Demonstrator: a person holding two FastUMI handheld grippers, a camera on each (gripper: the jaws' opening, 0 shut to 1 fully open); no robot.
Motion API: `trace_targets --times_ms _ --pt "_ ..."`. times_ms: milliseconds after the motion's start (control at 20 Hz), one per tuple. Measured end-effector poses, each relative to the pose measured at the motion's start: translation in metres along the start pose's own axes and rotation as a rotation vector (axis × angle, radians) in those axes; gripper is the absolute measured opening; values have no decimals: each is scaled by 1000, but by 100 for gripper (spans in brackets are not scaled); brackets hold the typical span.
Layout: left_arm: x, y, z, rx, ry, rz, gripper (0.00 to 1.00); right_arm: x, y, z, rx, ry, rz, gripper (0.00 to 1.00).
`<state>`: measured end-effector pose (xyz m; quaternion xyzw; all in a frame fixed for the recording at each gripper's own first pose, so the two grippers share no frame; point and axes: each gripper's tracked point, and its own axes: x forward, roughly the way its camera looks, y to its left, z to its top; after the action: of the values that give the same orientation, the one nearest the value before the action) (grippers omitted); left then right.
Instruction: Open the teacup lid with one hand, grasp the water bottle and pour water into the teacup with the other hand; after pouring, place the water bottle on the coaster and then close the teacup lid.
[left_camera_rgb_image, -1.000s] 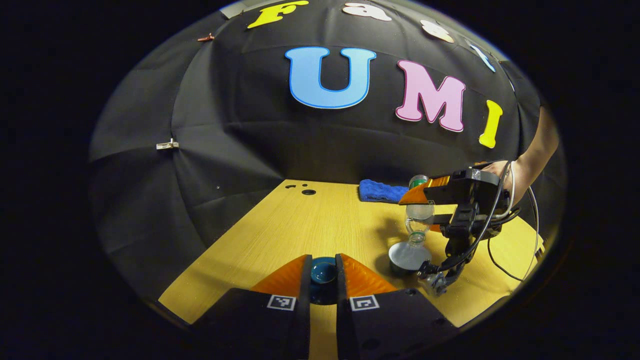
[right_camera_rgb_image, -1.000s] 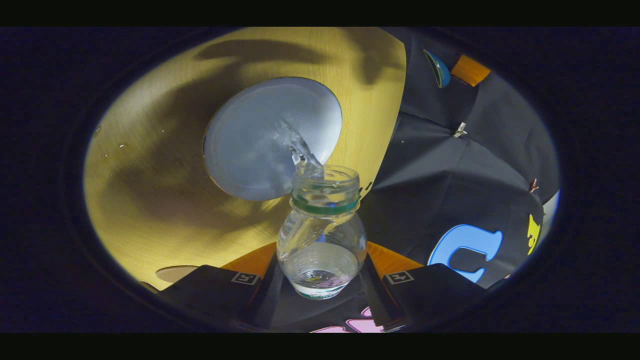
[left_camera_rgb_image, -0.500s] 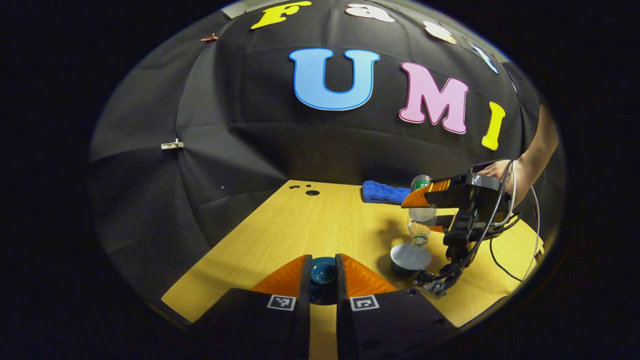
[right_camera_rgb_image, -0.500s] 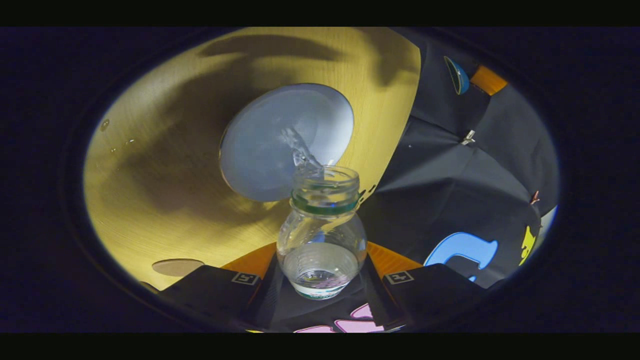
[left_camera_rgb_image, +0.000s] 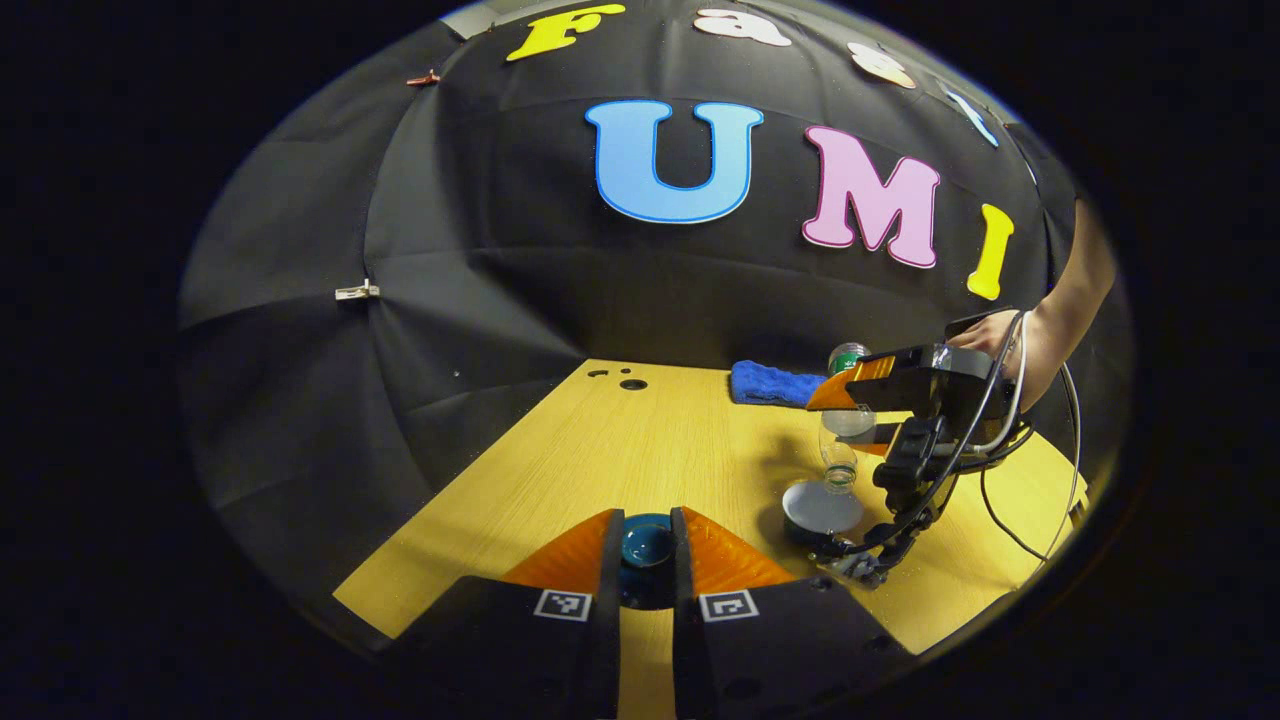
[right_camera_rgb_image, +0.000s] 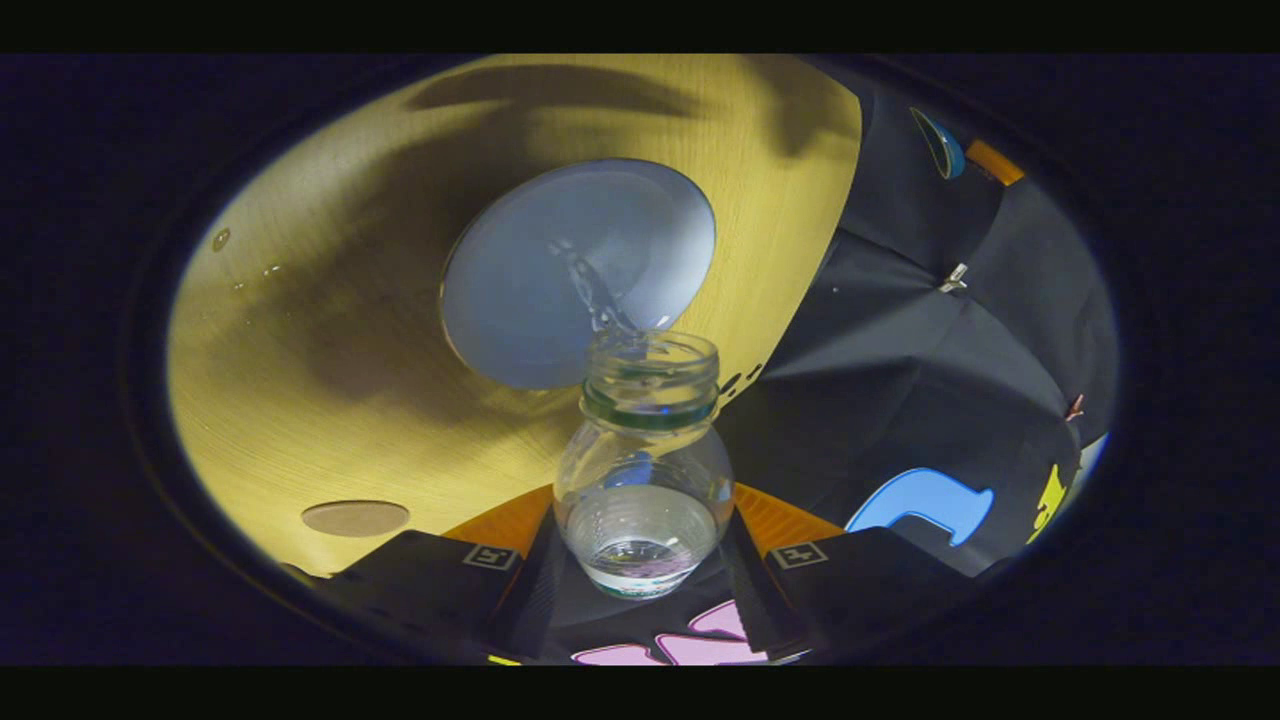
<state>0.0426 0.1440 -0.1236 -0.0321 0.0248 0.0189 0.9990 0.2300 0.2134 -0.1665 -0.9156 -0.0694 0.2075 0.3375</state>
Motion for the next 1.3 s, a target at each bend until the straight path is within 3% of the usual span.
trace_targets --times_ms 50,100,150,200,250,350,550,700,850,900,1000,1300 --pt "-2 -1 2 -3 -4 -2 22 -1 3 1 -5 2 7 76" --pt "-2 -1 1 -2 -3 0 25 -3 3 1 -14 0 10 79" --pt "-3 -1 2 -1 -4 1 29 -3 3 2 -22 -1 12 75" --pt "-3 -1 1 -2 -4 1 22 -4 4 3 -26 -8 12 75" --pt "-5 -1 2 -2 -5 2 25 -5 5 3 -29 -4 20 75" --pt "-8 -2 3 7 -5 3 22 -5 3 3 -41 -2 23 79" --pt "-12 -5 6 17 -13 5 25 -5 4 5 -53 0 25 75" --pt "-16 -8 7 13 -15 7 25 -6 4 6 -62 7 28 79" --pt "-20 -10 6 10 -16 13 22 -7 4 8 -84 1 27 76" --pt "-21 -11 5 9 -13 15 25 -8 5 9 -91 0 25 79" --pt "-23 -11 4 9 -11 22 29 -8 6 9 -99 2 32 75" --pt "-26 -14 5 11 -12 37 25 -8 7 6 -97 1 33 75"
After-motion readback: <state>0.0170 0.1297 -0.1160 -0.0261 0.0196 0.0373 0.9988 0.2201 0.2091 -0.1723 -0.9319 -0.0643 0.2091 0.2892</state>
